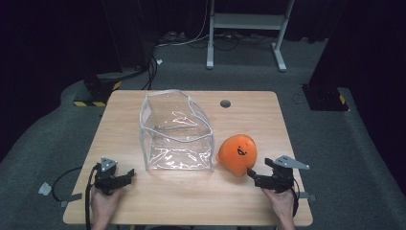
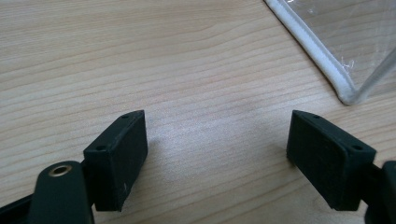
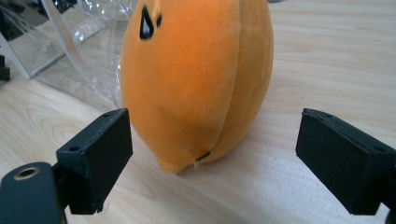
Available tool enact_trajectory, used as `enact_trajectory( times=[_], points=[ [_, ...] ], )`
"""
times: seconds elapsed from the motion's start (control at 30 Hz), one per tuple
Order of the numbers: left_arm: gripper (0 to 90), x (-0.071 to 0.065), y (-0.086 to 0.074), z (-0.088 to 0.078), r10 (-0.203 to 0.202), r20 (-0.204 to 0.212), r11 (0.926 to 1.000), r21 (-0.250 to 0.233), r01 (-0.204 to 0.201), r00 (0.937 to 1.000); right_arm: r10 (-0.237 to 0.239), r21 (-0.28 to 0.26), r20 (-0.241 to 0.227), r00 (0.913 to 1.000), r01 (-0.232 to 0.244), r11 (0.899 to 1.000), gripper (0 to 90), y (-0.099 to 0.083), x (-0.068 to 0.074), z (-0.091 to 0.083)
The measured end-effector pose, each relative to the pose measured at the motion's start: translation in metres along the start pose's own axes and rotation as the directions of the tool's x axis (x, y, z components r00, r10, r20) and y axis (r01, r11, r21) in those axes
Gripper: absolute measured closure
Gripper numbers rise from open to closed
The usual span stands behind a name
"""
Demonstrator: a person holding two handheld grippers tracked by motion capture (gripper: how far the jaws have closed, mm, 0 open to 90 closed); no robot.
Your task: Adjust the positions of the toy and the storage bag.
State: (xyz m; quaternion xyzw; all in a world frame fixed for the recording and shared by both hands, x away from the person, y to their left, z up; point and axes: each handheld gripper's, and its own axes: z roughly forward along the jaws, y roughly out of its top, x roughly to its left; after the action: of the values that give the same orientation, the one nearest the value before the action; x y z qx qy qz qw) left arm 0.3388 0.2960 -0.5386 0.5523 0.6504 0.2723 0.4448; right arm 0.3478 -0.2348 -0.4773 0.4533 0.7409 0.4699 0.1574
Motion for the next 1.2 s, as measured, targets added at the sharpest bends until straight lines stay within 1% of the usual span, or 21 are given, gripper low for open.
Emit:
enact_trajectory(
  times=[0.2, 0.23, 0.27, 0.3, 0.47, 0.6, 0.73, 0.9, 1.2],
  points=[
    [20.4, 0.0, 0.0, 0.0, -0.002, -0.001, 1.0, 0.0, 0.002, 1.0, -0.007, -0.015, -0.01, 0.9999, 0.007, 1.0, 7.8, 0.012, -0.001, 0.005],
    [20.4, 0.0, 0.0, 0.0, -0.003, -0.001, 1.0, -0.001, 0.003, 1.0, -0.009, -0.025, -0.013, 0.9999, 0.009, 1.0, 7.7, 0.015, 0.0, 0.006],
    [20.4, -0.001, 0.0, 0.0, -0.008, 0.0, 1.0, -0.005, 0.008, 1.0, -0.009, -0.024, -0.015, 0.9998, 0.009, 1.0, 7.2, 0.016, 0.0, 0.007],
    [20.4, -0.001, 0.0, 0.0, -0.004, -0.001, 1.0, -0.001, 0.004, 1.0, -0.008, -0.026, -0.02, 0.9998, 0.008, 1.0, 7.0, 0.019, 0.0, 0.008],
    [20.4, -0.001, 0.0, 0.0, -0.009, 0.0, 0.9999, -0.005, 0.009, 1.0, -0.005, -0.026, -0.04, 0.9992, 0.004, 1.0, 6.5, 0.026, 0.0, 0.014],
    [20.4, -0.001, 0.0, 0.0, -0.004, 0.001, 1.0, 0.0, 0.004, 1.0, -0.004, -0.032, -0.057, 0.9983, 0.002, 0.999, 6.2, 0.031, 0.002, 0.018],
    [20.4, -0.001, 0.0, 0.0, -0.006, 0.0, 1.0, -0.001, 0.006, 1.0, -0.01, -0.024, -0.07, 0.9975, 0.008, 1.0, 6.3, 0.038, 0.003, 0.024],
    [20.4, 0.0, 0.0, 0.0, -0.004, 0.0, 1.0, 0.0, 0.004, 1.0, -0.006, -0.015, -0.073, 0.9973, 0.005, 1.0, 6.3, 0.044, 0.003, 0.032],
    [20.4, -0.001, 0.0, 0.0, -0.009, 0.0, 1.0, -0.005, 0.009, 1.0, -0.001, 0.012, -0.063, 0.998, 0.001, 1.0, 6.3, 0.051, 0.001, 0.046]
  ],
)
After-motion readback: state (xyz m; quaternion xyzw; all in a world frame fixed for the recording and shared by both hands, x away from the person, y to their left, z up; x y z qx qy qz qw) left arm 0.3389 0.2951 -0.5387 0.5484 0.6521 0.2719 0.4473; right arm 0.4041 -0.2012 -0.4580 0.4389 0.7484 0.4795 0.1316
